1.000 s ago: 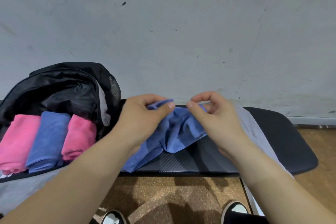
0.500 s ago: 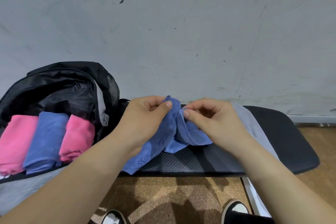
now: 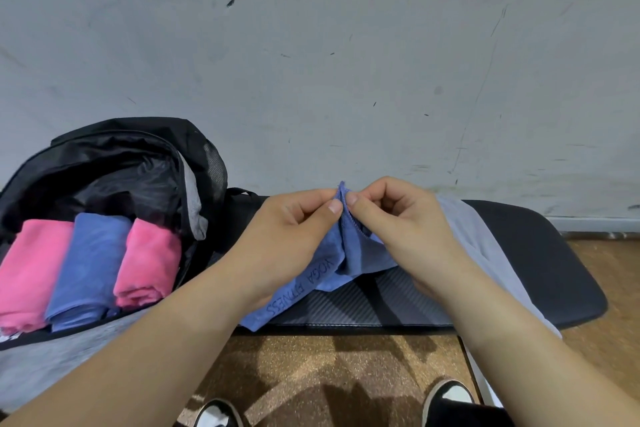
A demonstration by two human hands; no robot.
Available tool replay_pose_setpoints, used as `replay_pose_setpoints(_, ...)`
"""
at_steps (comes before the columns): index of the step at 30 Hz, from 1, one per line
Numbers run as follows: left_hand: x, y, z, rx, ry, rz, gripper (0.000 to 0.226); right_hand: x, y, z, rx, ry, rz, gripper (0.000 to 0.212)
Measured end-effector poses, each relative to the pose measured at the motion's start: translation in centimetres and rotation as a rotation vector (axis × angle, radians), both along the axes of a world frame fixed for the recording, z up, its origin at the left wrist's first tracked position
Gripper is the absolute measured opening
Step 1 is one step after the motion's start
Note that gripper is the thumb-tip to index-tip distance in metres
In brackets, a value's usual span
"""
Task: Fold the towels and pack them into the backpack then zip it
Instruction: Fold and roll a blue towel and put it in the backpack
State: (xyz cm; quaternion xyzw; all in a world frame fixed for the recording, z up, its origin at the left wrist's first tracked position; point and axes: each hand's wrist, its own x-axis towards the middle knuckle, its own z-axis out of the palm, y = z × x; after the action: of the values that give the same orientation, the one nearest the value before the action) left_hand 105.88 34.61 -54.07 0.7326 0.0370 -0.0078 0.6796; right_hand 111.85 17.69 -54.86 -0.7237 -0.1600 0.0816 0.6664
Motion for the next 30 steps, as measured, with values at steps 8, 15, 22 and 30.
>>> replay_pose_setpoints(8, 0.1, -0.2, 0.2, -0.017, 0.012, 0.05, 0.018, 0.1, 0.4, -0.6, -0.009, 0.061, 0.027, 0.029)
replay_pose_setpoints(15, 0.5, 0.7, -0.4, 0.075, -0.012, 0.15, 0.028, 2.0, -0.8, -1.5, -0.146, -0.038, 0.183, 0.055)
replay_pose_setpoints(22, 0.0, 1.0, 0.6, -0.038, -0.096, 0.21, 0.028, 3.4, -1.4, -5.1, -0.594, -0.056, 0.217, 0.028)
replay_pose_setpoints(30, -0.7, 1.8, 0.3, 0.035, -0.119, 0.175, 0.033, 4.5, -2.7, -6.8, -0.875, -0.036, -0.025, 0.034)
